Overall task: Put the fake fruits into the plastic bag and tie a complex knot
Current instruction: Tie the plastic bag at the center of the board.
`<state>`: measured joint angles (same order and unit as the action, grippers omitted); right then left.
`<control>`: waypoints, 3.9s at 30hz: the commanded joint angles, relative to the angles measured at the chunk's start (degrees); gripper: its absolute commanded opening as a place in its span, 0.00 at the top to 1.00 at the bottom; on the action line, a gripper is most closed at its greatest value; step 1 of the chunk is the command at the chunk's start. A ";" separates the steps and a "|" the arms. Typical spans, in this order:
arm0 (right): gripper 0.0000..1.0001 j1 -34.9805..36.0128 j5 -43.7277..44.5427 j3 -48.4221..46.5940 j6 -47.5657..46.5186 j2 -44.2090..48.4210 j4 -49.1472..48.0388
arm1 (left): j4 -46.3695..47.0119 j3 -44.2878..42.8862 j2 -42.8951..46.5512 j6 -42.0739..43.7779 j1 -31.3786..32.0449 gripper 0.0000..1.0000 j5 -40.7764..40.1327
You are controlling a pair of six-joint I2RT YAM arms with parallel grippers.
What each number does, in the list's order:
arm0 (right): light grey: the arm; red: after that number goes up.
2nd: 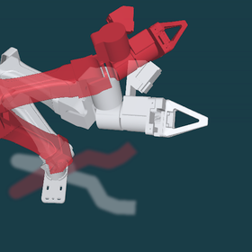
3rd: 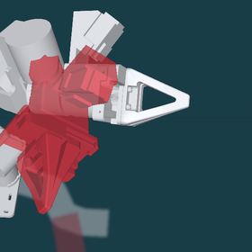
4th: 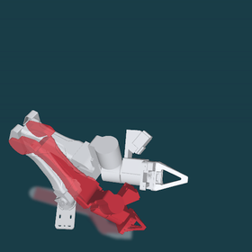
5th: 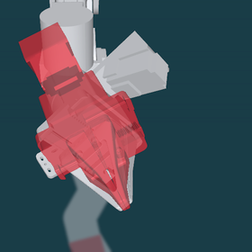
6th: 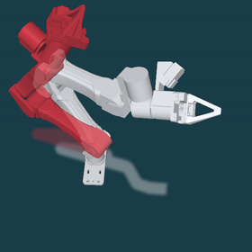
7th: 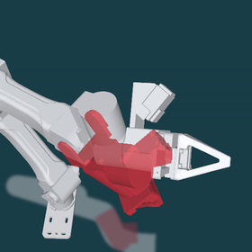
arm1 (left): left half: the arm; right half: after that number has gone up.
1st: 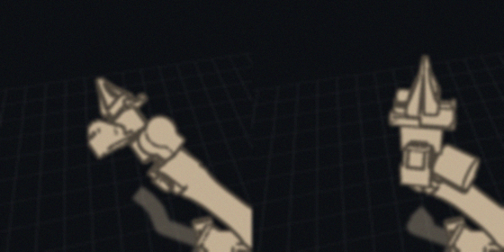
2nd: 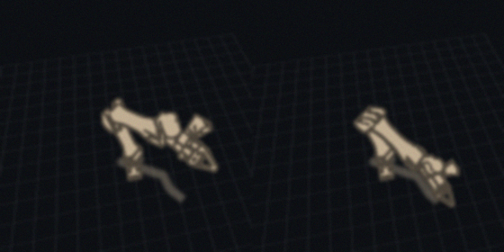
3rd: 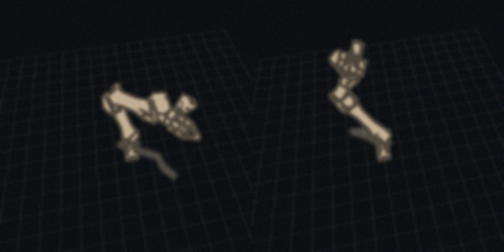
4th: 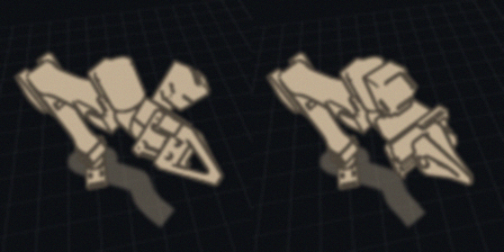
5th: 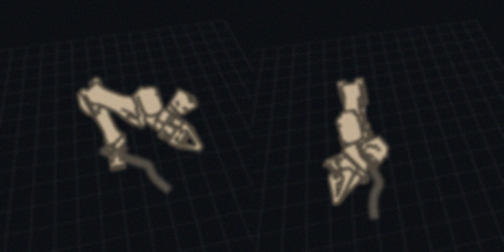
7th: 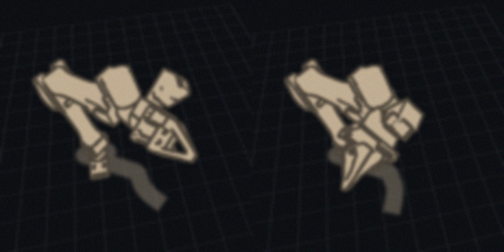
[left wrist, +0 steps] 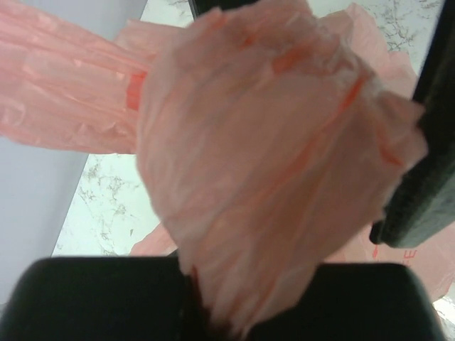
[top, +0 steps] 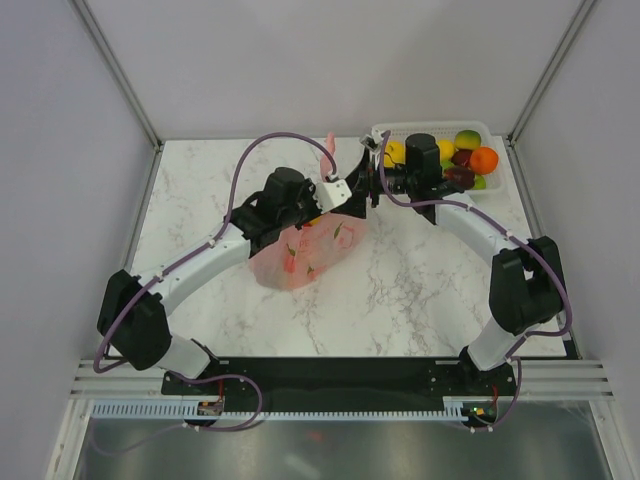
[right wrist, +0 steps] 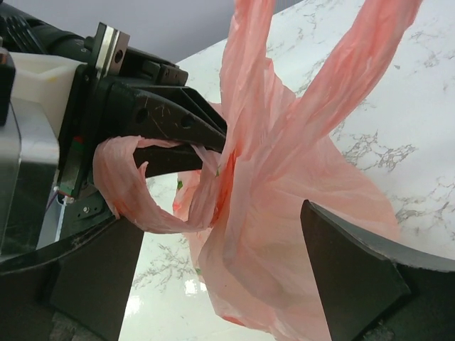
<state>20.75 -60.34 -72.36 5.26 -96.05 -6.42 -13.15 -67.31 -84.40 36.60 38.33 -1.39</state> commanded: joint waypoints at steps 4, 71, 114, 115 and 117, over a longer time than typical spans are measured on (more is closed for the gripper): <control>0.02 0.34 -3.82 0.11 7.40 0.52 -12.74 | -1.09 -2.56 0.64 -1.27 0.26 0.98 0.07; 1.00 8.16 37.13 18.39 10.22 21.43 -12.92 | -0.74 -1.68 16.82 -17.17 2.90 0.28 8.68; 0.59 8.16 27.64 18.30 6.43 19.32 -13.36 | 2.07 -1.16 8.99 -17.97 -0.01 0.98 20.02; 0.56 8.16 27.38 18.30 6.26 19.32 -13.45 | 1.99 -1.16 8.99 -17.88 -0.01 0.98 19.93; 0.50 8.16 27.03 18.39 5.73 19.58 -13.36 | 1.64 -1.33 9.08 -17.62 -0.01 0.98 19.50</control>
<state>28.88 -31.11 -52.53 12.38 -76.62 -16.91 -11.07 -67.11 -75.40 18.04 38.59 19.27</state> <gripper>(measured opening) 0.471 0.029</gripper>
